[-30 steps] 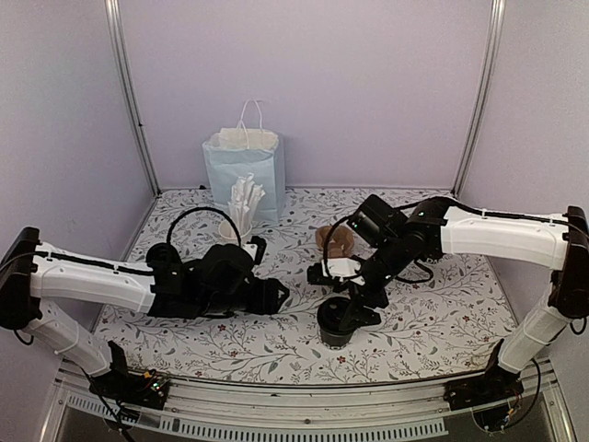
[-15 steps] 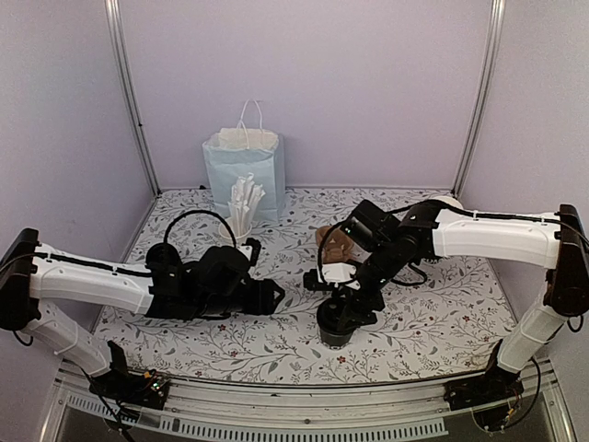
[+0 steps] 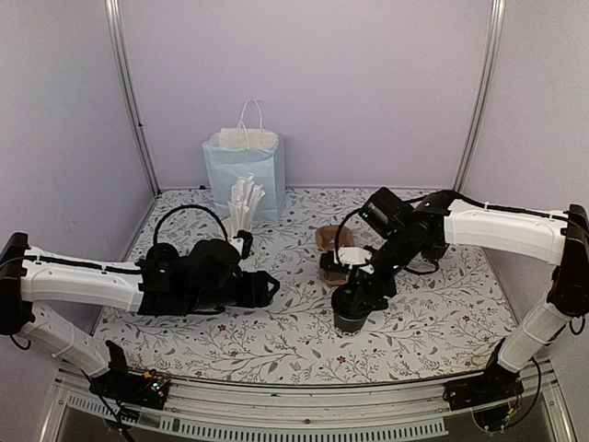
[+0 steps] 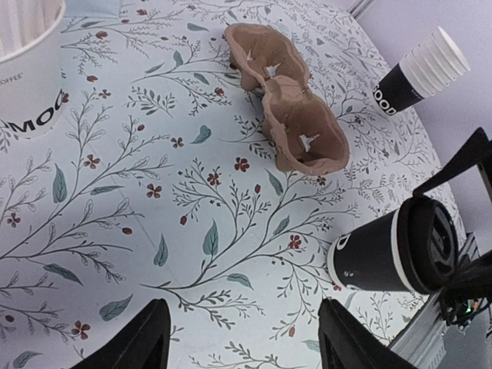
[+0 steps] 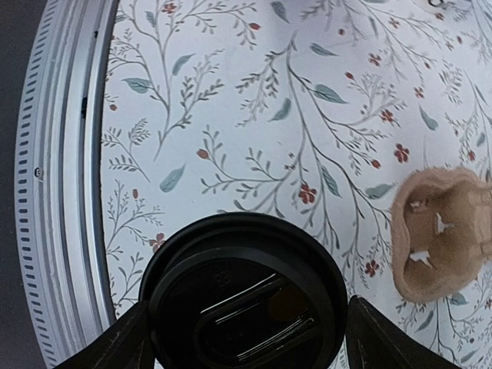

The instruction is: Pack the takeout coffee

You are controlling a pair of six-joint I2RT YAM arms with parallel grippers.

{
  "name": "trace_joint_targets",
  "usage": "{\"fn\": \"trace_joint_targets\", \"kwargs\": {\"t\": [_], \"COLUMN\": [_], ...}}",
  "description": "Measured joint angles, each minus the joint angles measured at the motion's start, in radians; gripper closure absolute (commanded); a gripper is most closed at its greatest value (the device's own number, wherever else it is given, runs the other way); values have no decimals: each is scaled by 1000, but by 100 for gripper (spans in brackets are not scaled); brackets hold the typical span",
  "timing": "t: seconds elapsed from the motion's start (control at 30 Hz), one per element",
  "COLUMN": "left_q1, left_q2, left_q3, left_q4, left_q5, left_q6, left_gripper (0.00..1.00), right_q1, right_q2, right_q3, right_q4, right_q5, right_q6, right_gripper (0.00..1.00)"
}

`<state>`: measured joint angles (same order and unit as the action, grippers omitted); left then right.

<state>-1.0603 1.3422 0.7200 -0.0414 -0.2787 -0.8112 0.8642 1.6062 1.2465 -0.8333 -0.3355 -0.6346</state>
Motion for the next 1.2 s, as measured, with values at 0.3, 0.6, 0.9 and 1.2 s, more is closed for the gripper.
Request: {"fn": "trace_joint_targets", "kwargs": {"t": [0.3, 0.6, 0.9, 1.2], "left_q1": [42, 113, 207, 302], "left_q2": [-29, -107, -247, -292], "left_q3": [0, 5, 18, 31], "left_q4": [-5, -76, -140, -237], "left_q5": [0, -3, -18, -9], "left_q6": [33, 92, 132, 139], "left_gripper": [32, 31, 30, 28], "right_q1": [-245, -443, -624, -656], "right_q2": [-143, -237, -245, -245], "right_q3": [-105, -219, -235, -252], "right_q4": [-24, -25, -6, 29], "right_q5": [-6, -7, -2, -14], "right_q6": [19, 51, 78, 100], "right_gripper": [26, 26, 24, 8]}}
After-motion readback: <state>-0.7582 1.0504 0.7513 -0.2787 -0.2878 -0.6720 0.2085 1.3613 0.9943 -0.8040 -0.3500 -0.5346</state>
